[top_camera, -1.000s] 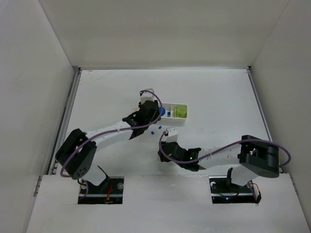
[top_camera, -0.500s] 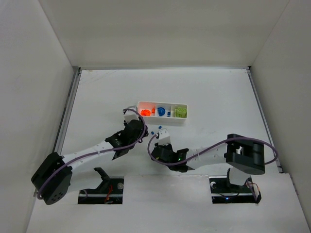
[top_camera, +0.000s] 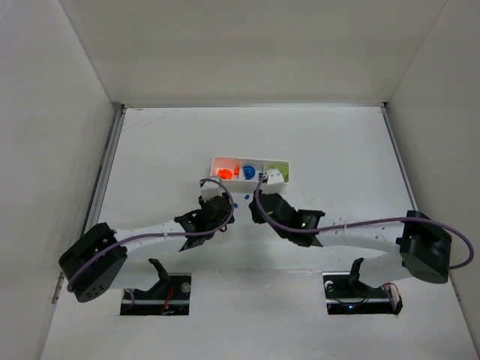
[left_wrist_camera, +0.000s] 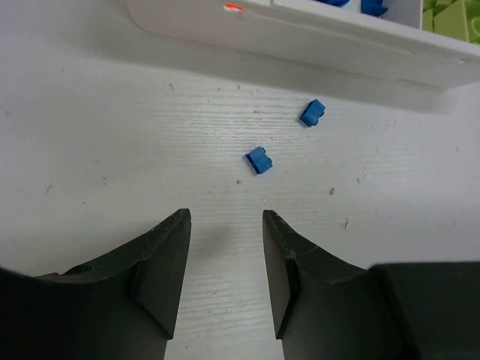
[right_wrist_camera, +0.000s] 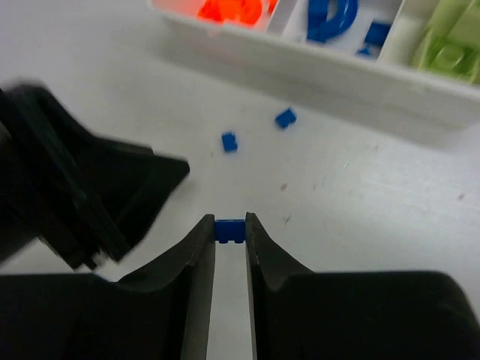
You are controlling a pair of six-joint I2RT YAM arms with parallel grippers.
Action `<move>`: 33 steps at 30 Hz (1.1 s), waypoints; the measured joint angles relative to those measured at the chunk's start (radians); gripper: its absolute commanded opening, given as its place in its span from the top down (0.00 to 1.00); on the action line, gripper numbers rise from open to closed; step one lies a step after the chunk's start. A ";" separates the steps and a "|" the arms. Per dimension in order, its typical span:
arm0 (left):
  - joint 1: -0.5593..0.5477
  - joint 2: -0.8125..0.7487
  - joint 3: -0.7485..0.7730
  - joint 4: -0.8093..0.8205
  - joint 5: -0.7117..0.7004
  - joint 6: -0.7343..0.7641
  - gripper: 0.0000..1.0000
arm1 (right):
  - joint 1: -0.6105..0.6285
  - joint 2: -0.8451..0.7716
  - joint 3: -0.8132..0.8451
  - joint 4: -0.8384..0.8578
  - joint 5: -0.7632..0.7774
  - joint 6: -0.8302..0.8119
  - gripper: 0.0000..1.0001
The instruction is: Sort the legos into containers by color
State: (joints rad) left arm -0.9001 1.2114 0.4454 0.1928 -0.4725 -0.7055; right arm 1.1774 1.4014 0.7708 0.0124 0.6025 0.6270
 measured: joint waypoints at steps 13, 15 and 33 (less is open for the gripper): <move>-0.033 0.200 0.080 0.089 -0.060 -0.010 0.59 | -0.363 0.162 0.184 0.111 -0.207 -0.138 0.72; -0.042 0.227 0.095 0.101 -0.068 -0.014 0.60 | -0.379 0.206 0.211 0.113 -0.224 -0.145 0.67; -0.100 0.397 0.183 0.109 -0.204 -0.075 0.70 | -0.395 0.244 0.212 0.162 -0.282 -0.159 0.46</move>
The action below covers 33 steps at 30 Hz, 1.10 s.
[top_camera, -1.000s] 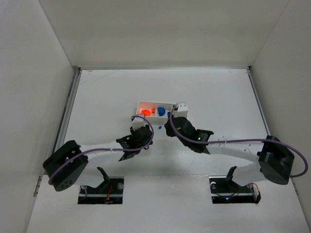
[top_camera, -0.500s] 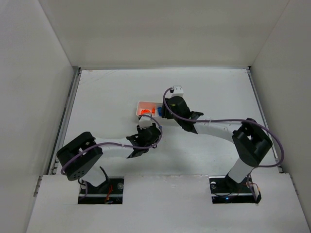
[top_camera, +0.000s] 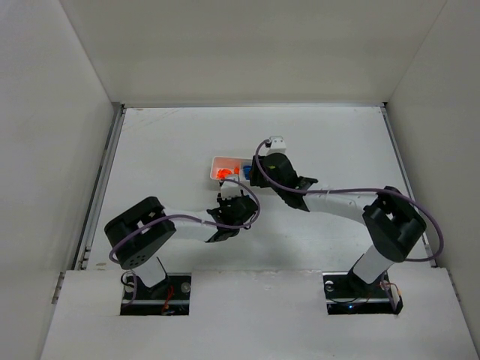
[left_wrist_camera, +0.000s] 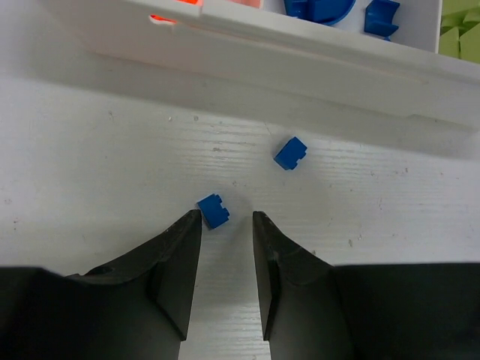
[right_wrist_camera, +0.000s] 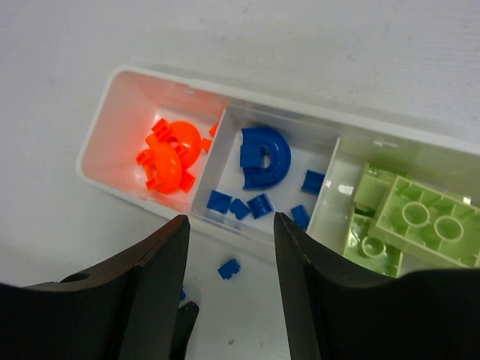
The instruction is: Sort the legos into containers by color
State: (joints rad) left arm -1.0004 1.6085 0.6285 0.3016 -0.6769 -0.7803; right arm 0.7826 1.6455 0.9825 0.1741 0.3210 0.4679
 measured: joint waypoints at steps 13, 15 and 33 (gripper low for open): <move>-0.014 0.083 0.061 -0.005 -0.094 -0.014 0.80 | 0.010 -0.194 -0.188 0.029 -0.003 0.059 0.46; -0.015 0.084 0.061 -0.006 -0.100 -0.015 0.83 | 0.010 -0.229 -0.208 0.032 -0.003 0.066 0.46; -0.020 -0.193 0.078 -0.064 -0.038 0.044 0.89 | 0.028 -0.473 -0.453 0.035 0.047 0.135 0.57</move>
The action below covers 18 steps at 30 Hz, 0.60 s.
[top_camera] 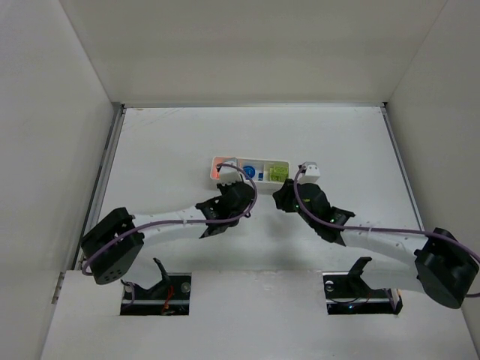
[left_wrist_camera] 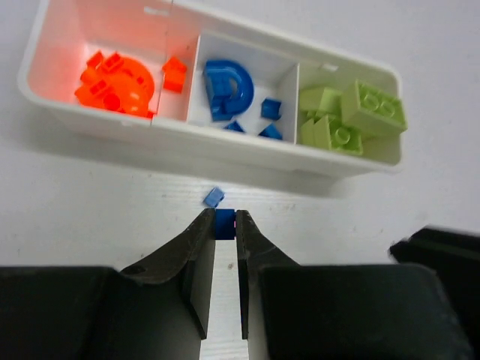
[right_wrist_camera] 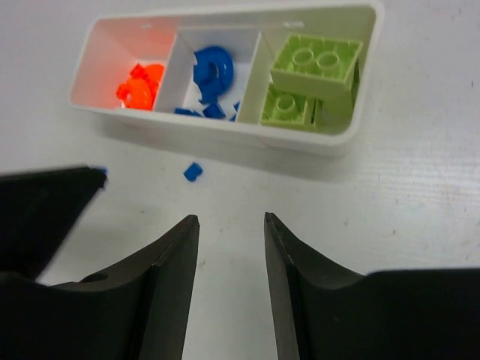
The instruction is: Sort the legos into containers by color
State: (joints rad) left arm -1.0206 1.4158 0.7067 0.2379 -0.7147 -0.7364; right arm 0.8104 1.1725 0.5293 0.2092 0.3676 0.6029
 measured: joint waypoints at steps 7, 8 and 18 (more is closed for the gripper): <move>0.123 0.144 0.167 0.036 0.123 0.056 0.87 | 0.062 0.000 -0.040 -0.007 0.028 0.050 0.58; 0.139 0.177 0.191 0.044 0.142 0.061 0.86 | 0.077 0.002 -0.040 -0.006 0.031 0.056 0.58; 0.225 0.320 0.272 0.042 0.256 0.074 0.62 | 0.174 0.137 -0.030 0.000 0.087 0.086 0.50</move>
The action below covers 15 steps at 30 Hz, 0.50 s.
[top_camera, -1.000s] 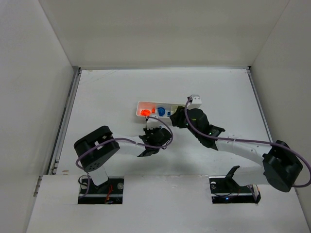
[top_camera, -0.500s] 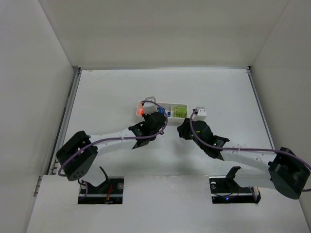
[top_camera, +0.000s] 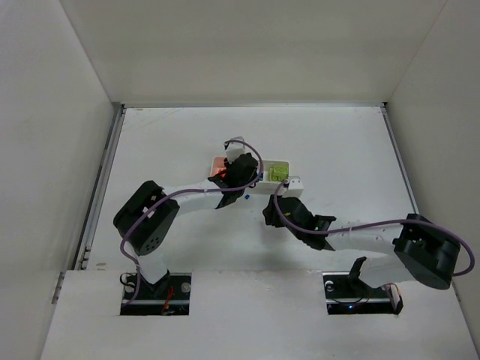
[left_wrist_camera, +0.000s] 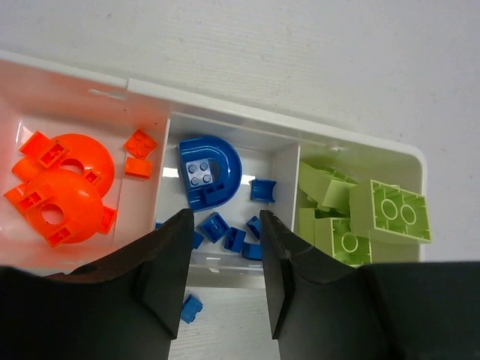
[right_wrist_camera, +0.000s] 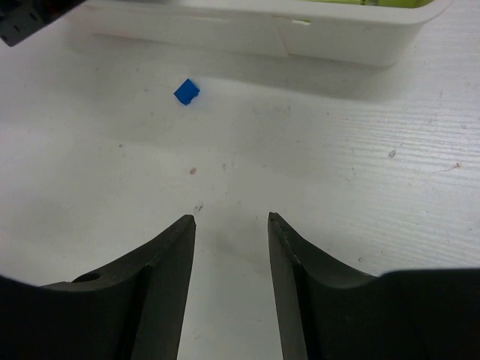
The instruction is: Sort the legos into containers by color
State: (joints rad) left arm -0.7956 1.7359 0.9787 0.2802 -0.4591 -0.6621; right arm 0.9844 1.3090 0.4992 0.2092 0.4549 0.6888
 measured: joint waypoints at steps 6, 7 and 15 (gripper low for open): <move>0.039 -0.146 -0.089 0.008 0.018 -0.008 0.62 | 0.008 0.120 0.076 0.016 0.021 0.001 0.50; 0.055 -0.199 -0.126 0.010 0.018 -0.016 0.62 | 0.012 0.147 0.095 0.021 0.026 0.001 0.50; 0.199 -0.598 -0.412 0.009 0.003 -0.080 0.62 | 0.032 0.349 0.251 0.039 0.089 0.007 0.50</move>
State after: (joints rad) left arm -0.5968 1.1381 0.5671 0.2893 -0.4557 -0.7425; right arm 1.0161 1.6581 0.7506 0.2478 0.5442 0.6956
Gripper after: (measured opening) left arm 0.381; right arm 0.504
